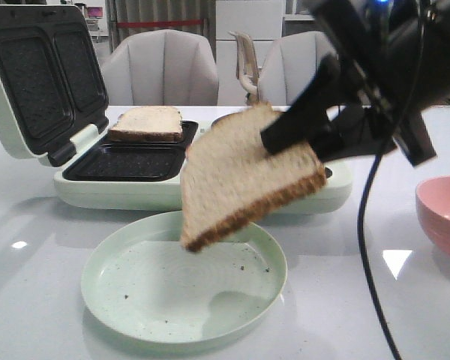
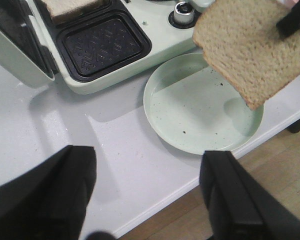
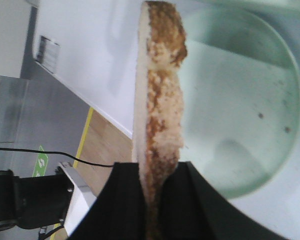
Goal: Make breakfast with bread and shrimp
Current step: 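Carry the bread with the right gripper onto the first slice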
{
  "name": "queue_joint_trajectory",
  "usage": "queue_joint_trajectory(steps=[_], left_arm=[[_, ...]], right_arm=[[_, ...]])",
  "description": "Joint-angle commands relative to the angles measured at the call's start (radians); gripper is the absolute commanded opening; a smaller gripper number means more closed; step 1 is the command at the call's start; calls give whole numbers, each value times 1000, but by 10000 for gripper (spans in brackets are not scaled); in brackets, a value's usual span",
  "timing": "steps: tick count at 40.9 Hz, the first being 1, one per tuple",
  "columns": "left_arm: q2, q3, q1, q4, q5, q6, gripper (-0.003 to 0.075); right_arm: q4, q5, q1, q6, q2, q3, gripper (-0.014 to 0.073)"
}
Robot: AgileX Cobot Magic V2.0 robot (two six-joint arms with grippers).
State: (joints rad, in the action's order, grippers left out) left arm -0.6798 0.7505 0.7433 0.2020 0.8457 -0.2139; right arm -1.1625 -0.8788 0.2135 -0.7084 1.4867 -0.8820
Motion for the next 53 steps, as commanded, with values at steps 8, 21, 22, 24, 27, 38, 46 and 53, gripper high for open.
queue_joint_trajectory(steps=[8, 21, 22, 24, 27, 38, 46, 53], left_arm=[[2, 26, 7, 15, -78, -8, 498], [2, 26, 7, 15, -78, -8, 498], [2, 26, 7, 15, -78, -8, 498], [2, 26, 7, 15, -78, -8, 498], [2, 26, 7, 15, -78, -8, 498], [2, 26, 7, 15, -78, -8, 498], [2, 26, 7, 15, -78, -8, 498], [2, 26, 7, 15, -78, -8, 498]], right_arm=[[-315, 115, 106, -211, 20, -175, 53], [-432, 187, 171, -253, 280, -406, 53], [-433, 187, 172, -253, 305, -431, 53], [-433, 186, 175, -253, 349, -475, 53], [-433, 185, 178, -253, 414, -541, 55], [-433, 187, 186, -253, 583, -694, 94], [-433, 202, 186, -253, 617, -716, 544], [-433, 196, 185, -253, 617, -717, 587]])
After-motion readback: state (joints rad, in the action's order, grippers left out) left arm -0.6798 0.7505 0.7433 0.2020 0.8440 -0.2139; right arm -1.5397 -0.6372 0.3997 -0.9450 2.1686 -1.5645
